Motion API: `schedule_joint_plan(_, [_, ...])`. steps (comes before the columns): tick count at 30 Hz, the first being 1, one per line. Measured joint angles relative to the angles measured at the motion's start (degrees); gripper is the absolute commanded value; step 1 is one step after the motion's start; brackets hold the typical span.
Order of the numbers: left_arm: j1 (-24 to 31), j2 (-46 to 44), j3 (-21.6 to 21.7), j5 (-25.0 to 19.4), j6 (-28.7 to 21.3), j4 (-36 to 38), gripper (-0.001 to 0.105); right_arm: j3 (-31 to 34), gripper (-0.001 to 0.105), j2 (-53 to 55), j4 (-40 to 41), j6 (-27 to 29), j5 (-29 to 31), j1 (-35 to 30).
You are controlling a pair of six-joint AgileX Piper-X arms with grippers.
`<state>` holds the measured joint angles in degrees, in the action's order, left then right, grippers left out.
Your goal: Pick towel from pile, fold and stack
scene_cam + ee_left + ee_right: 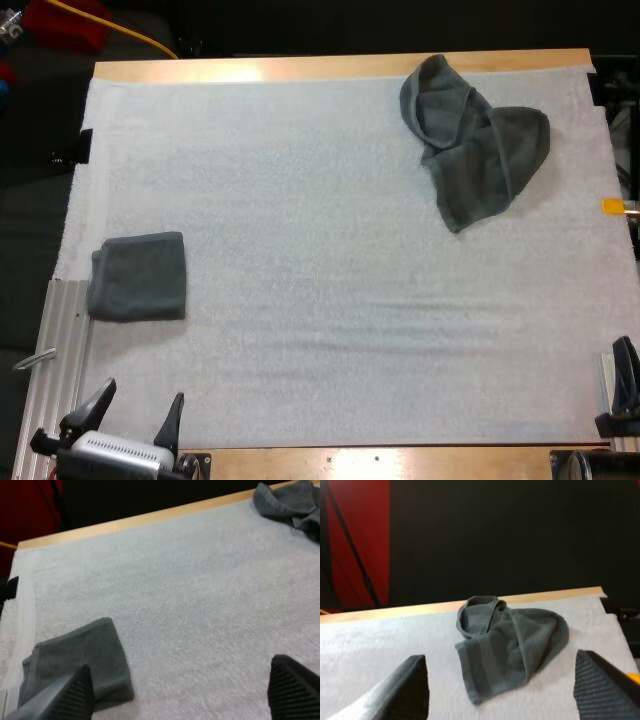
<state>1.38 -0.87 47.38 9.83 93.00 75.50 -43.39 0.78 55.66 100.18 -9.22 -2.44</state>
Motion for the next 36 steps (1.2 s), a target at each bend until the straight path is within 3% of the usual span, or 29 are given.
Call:
schedule_joint_plan(4, [0.0,0.0,-4.6,0.0,0.0,-4.75,0.069,4.02,0.061,0.0,-3.41,-0.3,0.0,0.0])
schedule_joint_plan(18, [0.0,0.1,-17.76,0.28,0.0,-15.83,0.069,13.47,0.061,-0.1,-2.0,-0.3,0.0,0.0])
schedule_joint_plan(36, [0.0,0.1,-18.0,0.66,0.0,-16.08,0.069,14.4,0.061,-0.1,1.11,-0.3,2.85,0.0])
